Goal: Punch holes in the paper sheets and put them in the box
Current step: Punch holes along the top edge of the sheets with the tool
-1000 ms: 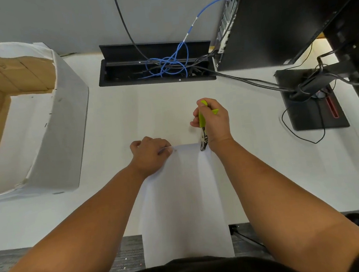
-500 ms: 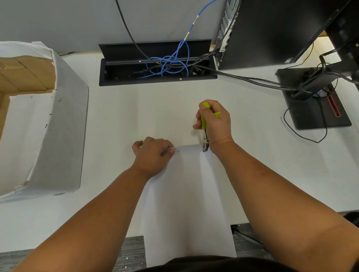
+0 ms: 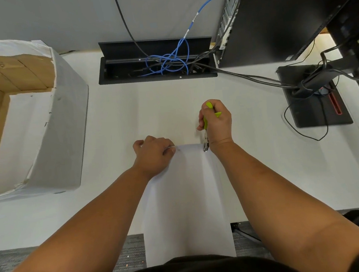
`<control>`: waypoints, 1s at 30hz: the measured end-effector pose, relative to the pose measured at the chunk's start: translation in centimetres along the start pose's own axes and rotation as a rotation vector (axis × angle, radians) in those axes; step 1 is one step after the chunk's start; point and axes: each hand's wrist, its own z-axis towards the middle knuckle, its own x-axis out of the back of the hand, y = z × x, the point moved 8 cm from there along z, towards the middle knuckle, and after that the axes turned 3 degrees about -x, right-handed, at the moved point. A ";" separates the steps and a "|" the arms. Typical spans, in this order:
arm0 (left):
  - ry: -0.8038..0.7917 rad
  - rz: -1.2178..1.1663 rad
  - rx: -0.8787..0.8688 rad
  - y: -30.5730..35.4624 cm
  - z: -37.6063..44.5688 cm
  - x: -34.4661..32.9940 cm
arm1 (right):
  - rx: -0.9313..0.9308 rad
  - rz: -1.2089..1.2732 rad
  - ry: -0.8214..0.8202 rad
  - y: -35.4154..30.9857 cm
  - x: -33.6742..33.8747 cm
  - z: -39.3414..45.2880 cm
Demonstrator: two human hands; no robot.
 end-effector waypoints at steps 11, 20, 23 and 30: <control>-0.070 0.183 -0.103 4.7 1.1 -1.5 | -0.003 0.029 -0.031 -0.2 -0.5 -0.1; 0.004 0.120 -0.078 4.4 1.5 -2.1 | -0.027 0.062 -0.044 0.0 -0.8 0.4; 0.003 0.116 -0.076 4.4 1.6 -2.2 | -0.035 0.060 -0.035 0.2 -0.7 0.6; -0.010 0.117 -0.065 4.4 1.9 -2.4 | -0.032 0.047 -0.021 0.3 -0.6 0.7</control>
